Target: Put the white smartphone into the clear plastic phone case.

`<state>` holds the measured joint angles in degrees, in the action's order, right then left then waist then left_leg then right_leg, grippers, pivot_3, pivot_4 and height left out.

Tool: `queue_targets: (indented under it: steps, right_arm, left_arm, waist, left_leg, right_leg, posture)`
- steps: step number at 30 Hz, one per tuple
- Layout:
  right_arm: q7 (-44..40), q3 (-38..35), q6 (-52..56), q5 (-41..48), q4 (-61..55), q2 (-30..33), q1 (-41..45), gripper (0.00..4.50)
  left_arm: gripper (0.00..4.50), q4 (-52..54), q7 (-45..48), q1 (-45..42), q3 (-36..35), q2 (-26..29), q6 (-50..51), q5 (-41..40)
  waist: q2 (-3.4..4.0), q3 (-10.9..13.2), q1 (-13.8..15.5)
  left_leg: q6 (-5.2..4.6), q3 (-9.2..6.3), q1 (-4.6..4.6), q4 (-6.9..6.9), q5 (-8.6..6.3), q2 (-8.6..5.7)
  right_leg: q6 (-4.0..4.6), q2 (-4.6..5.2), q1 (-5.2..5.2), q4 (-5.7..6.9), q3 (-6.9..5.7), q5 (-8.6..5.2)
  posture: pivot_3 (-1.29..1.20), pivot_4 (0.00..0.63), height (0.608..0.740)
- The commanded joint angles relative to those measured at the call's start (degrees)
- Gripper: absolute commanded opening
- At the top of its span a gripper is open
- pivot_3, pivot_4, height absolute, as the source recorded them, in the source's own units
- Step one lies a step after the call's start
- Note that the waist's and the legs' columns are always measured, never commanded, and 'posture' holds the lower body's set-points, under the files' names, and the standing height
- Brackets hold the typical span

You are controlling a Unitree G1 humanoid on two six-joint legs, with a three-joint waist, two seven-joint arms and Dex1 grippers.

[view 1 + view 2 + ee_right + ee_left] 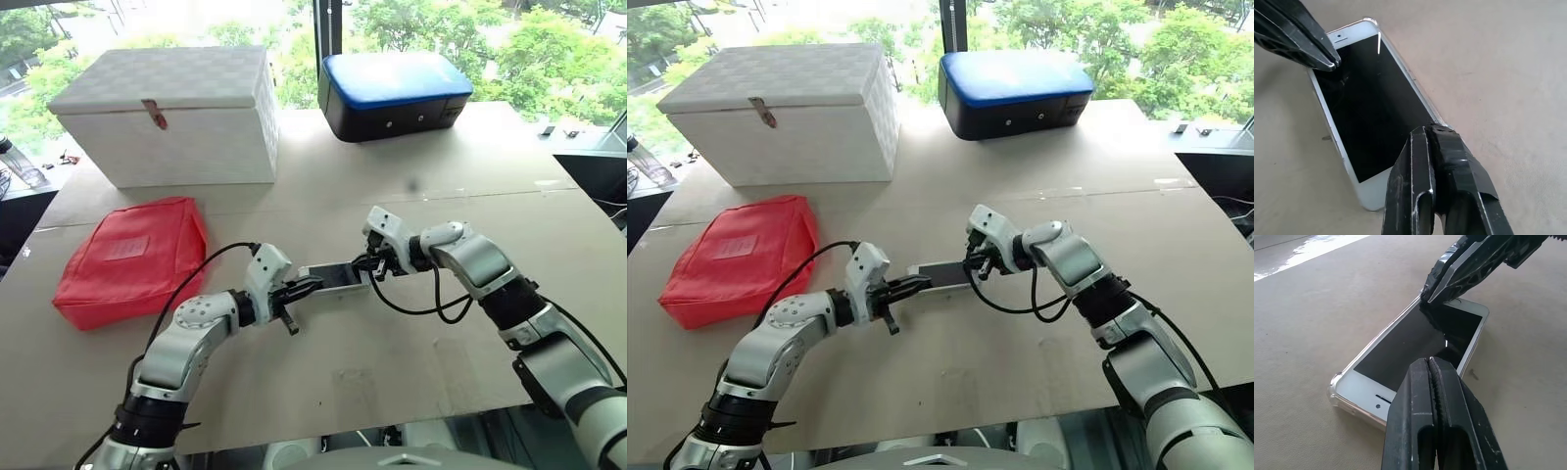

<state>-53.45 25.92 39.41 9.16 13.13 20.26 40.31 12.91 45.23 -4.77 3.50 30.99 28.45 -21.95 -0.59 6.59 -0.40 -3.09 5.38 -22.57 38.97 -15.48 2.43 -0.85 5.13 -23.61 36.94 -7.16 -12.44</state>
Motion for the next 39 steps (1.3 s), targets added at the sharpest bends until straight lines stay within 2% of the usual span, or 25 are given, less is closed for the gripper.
queue_targets:
  steps: [1,4,8,13,17,23,27,33,39]
  right_arm:
    - [-3.22,-2.33,0.42,3.18,-1.16,0.96,-4.72,0.0]
    - [-5.93,-5.28,2.37,6.32,-7.92,3.22,-5.52,0.0]
    - [-6.44,-6.47,5.6,8.43,-14.53,5.5,-5.7,0.0]
    - [-6.31,-0.1,7.74,4.36,-17.74,8.75,-5.15,0.0]
    - [-7.26,7.81,6.68,-1.27,-14.68,10.98,-4.65,0.0]
    - [-9.65,14.11,7.04,-5.2,-8.03,9.9,-2.09,0.0]
    - [-14.68,19.55,3.6,-8.48,-2.79,9.81,-2.05,0.0]
    - [-17.27,21.97,-0.29,-13.42,3.03,7.55,-2.25,0.0]
    - [-17.45,21.64,-1.98,-17.64,6.91,7.02,-3.67,0.0]
  left_arm:
    - [0.04,1.44,-0.16,0.42,0.29,-0.09,-0.19,0.14]
    - [0.04,1.56,-0.24,0.55,0.32,-0.18,-0.2,0.2]
    - [0.04,1.46,-0.06,0.72,0.41,-0.2,-0.33,0.26]
    - [0.04,1.03,0.43,0.61,0.57,-0.06,-0.62,0.32]
    - [0.04,0.69,0.53,0.06,0.9,-0.15,-0.75,0.57]
    - [0.04,0.6,0.49,0.06,1.16,-0.21,-1.04,0.92]
    - [0.04,0.99,0.11,0.45,1.32,-0.39,-1.08,0.99]
    - [0.04,1.43,-0.4,1.01,1.11,-0.61,-1.01,1.05]
    - [0.04,1.97,-0.89,1.79,1.29,-1.22,-1.12,1.26]
  waist:
    - [-0.04,0.03,0.08]
    - [0.38,0.38,0.03]
    - [0.38,0.87,0.04]
    - [0.39,1.16,0.03]
    - [0.38,1.15,0.01]
    - [0.23,0.98,-0.02]
    - [0.18,0.58,0.03]
    - [0.03,-0.28,-0.02]
    - [0.3,-0.59,0.13]
  left_leg:
    - [0.0,-0.01,-0.03,0.0,0.0,0.0]
    - [0.0,0.01,-0.16,0.0,-0.01,-0.05]
    - [-0.01,0.02,-0.23,-0.34,0.0,-0.08]
    - [0.0,0.06,-0.27,-0.52,0.0,-0.12]
    - [-0.01,0.08,-0.25,-0.52,0.0,-0.16]
    - [-0.01,0.0,-0.03,-0.51,0.0,-0.1]
    - [-0.01,-0.1,-0.02,-0.52,0.0,-0.09]
    - [0.0,-0.09,0.16,-0.62,-0.01,-0.08]
    - [0.3,-0.14,0.87,-0.78,-0.19,-0.08]
  right_leg:
    - [0.0,0.03,0.0,0.0,-0.01,0.0]
    - [-0.02,0.12,-0.06,-0.08,0.03,0.02]
    - [0.19,0.1,-0.13,-0.2,0.01,0.15]
    - [0.19,0.01,-0.21,-0.26,0.0,0.15]
    - [-0.03,-0.03,-0.19,-0.32,0.0,0.03]
    - [-0.05,0.04,-0.08,-0.34,-0.06,0.0]
    - [-0.04,0.06,-0.05,-0.34,-0.11,-0.01]
    - [0.18,0.09,0.07,-0.41,-0.09,-0.14]
    - [0.2,0.25,0.66,-0.49,-0.07,-0.19]
  posture:
    - [0.0,0.15,0.74]
    - [0.0,0.15,0.74]
    - [0.0,0.15,0.74]
    - [0.0,0.15,0.74]
    - [0.0,0.15,0.74]
    - [0.0,0.15,0.74]
    - [0.0,0.15,0.74]
    - [0.0,0.15,0.74]
    - [0.0,0.15,0.74]
